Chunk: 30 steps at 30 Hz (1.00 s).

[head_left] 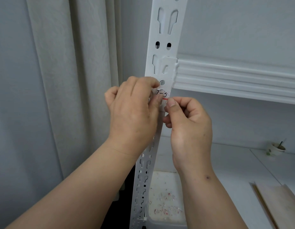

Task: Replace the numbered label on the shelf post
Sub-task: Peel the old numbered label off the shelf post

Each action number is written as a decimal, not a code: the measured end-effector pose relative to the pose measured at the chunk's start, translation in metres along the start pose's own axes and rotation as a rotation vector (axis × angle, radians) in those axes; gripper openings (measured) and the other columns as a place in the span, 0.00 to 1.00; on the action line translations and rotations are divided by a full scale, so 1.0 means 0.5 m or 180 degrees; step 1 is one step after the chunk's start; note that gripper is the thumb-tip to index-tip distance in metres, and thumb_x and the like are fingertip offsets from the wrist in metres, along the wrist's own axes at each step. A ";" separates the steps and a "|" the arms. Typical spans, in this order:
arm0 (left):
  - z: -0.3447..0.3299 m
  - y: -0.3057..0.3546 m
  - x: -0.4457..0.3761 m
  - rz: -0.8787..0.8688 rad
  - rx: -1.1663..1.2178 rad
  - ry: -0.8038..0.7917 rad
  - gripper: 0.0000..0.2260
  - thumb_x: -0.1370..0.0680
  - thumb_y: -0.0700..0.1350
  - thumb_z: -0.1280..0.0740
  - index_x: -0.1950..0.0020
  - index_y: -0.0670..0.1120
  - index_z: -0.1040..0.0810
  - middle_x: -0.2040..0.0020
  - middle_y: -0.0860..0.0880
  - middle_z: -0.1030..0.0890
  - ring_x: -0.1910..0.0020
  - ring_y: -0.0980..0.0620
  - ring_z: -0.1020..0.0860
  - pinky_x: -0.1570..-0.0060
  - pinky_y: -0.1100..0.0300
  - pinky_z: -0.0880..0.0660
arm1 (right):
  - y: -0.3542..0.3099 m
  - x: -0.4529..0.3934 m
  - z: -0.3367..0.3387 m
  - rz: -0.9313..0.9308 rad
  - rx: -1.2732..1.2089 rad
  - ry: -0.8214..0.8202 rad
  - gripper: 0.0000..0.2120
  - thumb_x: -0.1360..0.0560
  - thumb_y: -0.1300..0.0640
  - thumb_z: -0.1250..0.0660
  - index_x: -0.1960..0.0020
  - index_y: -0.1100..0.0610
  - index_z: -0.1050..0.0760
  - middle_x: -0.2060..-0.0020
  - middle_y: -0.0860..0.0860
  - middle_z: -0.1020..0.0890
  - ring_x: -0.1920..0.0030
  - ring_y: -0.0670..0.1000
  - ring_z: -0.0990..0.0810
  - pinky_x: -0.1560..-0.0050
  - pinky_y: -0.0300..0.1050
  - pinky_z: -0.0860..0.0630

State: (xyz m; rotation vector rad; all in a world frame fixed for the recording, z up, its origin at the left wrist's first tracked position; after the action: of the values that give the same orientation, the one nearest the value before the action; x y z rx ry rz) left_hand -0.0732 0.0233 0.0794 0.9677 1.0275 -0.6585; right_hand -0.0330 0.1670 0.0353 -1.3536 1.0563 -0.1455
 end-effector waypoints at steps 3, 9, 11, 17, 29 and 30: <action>-0.005 0.011 -0.014 -0.0143 -0.0155 -0.0029 0.02 0.25 0.44 0.31 0.53 0.48 0.21 0.56 0.52 0.21 0.56 0.49 0.22 0.48 0.55 0.41 | -0.002 -0.001 0.000 -0.0007 -0.0003 -0.0014 0.08 0.24 0.58 0.32 0.61 0.50 0.22 0.68 0.45 0.18 0.66 0.47 0.21 0.61 0.45 0.24; -0.011 0.024 -0.020 -0.0263 -0.0455 -0.0088 0.02 0.27 0.40 0.33 0.57 0.46 0.22 0.58 0.49 0.22 0.58 0.46 0.24 0.51 0.59 0.45 | 0.001 -0.001 0.003 -0.0026 0.0016 -0.0009 0.08 0.24 0.58 0.33 0.61 0.50 0.22 0.68 0.46 0.19 0.66 0.47 0.22 0.62 0.44 0.24; -0.014 0.027 -0.022 -0.0315 -0.0536 -0.0153 0.03 0.28 0.39 0.34 0.57 0.45 0.23 0.59 0.49 0.22 0.58 0.46 0.25 0.52 0.59 0.46 | 0.003 0.001 0.003 -0.0054 0.0019 -0.0019 0.08 0.24 0.58 0.33 0.61 0.50 0.22 0.68 0.46 0.19 0.67 0.47 0.23 0.63 0.43 0.24; -0.025 0.007 0.030 -0.0312 -0.0643 -0.0391 0.05 0.24 0.43 0.37 0.58 0.45 0.23 0.60 0.49 0.23 0.60 0.45 0.24 0.52 0.58 0.46 | 0.001 0.004 0.002 -0.0083 -0.0023 -0.0021 0.09 0.24 0.59 0.32 0.61 0.51 0.22 0.69 0.46 0.19 0.68 0.46 0.23 0.63 0.42 0.24; -0.040 -0.036 0.081 0.2174 0.2342 -0.0820 0.08 0.21 0.39 0.34 0.59 0.48 0.21 0.65 0.52 0.20 0.68 0.60 0.23 0.65 0.69 0.26 | 0.009 0.017 -0.005 -0.0284 -0.0094 -0.0153 0.06 0.23 0.58 0.33 0.58 0.54 0.20 0.64 0.48 0.16 0.64 0.45 0.20 0.62 0.38 0.25; -0.045 -0.037 0.085 0.2240 0.2464 -0.0851 0.07 0.21 0.38 0.35 0.58 0.46 0.21 0.64 0.49 0.19 0.66 0.58 0.21 0.63 0.68 0.24 | 0.011 0.020 -0.008 -0.0328 -0.0130 -0.0196 0.06 0.23 0.58 0.33 0.58 0.55 0.20 0.65 0.47 0.17 0.65 0.45 0.20 0.63 0.37 0.26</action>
State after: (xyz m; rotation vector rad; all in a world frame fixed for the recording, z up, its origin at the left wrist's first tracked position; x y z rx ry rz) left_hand -0.0809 0.0347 0.0294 1.7424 0.1182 -0.5604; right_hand -0.0327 0.1592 0.0259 -1.4414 0.9430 -0.1583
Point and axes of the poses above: each hand's wrist, its own x-axis away from the middle knuckle, its own z-axis out of the back of the hand, y = z × x, the point moved 10 cm from there along -x, towards the middle knuckle
